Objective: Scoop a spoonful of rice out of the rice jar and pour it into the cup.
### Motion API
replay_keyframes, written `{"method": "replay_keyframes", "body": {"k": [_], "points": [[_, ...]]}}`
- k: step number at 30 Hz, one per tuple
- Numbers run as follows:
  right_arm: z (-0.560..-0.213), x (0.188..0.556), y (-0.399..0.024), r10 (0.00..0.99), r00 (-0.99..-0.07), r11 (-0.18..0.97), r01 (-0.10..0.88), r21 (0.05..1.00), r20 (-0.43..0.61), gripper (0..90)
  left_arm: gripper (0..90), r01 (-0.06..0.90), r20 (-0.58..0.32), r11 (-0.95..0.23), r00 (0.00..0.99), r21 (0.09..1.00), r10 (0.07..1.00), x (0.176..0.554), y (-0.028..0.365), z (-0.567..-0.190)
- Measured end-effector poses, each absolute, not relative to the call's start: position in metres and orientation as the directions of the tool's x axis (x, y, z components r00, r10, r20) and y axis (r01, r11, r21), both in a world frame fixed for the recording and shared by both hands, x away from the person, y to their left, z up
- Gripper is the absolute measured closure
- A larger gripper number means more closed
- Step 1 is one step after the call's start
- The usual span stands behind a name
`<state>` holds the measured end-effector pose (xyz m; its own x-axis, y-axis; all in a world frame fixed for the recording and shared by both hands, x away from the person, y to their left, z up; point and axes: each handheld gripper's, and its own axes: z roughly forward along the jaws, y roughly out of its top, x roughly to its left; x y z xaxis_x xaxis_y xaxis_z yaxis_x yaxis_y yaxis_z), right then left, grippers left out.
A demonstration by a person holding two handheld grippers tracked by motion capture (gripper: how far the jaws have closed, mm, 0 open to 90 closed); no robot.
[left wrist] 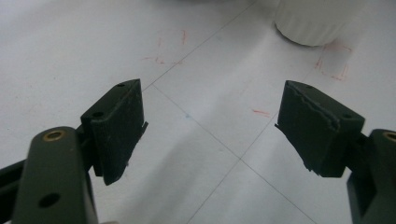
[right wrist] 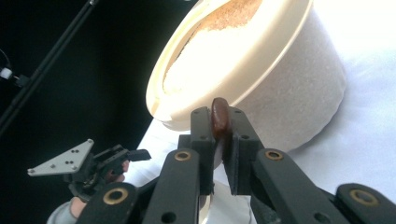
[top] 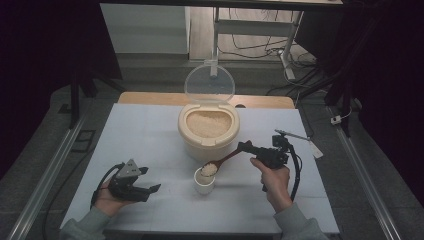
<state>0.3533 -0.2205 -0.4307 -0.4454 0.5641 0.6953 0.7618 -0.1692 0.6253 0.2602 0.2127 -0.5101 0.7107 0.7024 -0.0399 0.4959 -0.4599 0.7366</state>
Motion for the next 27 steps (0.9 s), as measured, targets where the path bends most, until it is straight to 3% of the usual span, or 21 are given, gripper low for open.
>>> {"method": "replay_keyframes", "body": {"k": [20,27], "points": [[-0.408,0.342,-0.206,0.619,-0.585,-0.036,0.645,0.764,0.524,82.9,23.0,0.494,-0.039,-0.461,0.712,0.737,0.701,0.26,0.212,-0.51],[-0.406,0.34,-0.208,0.609,-0.602,-0.035,0.631,0.775,0.517,82.9,22.9,0.493,-0.035,-0.466,0.714,0.735,0.7,0.261,0.211,-0.51]]}}
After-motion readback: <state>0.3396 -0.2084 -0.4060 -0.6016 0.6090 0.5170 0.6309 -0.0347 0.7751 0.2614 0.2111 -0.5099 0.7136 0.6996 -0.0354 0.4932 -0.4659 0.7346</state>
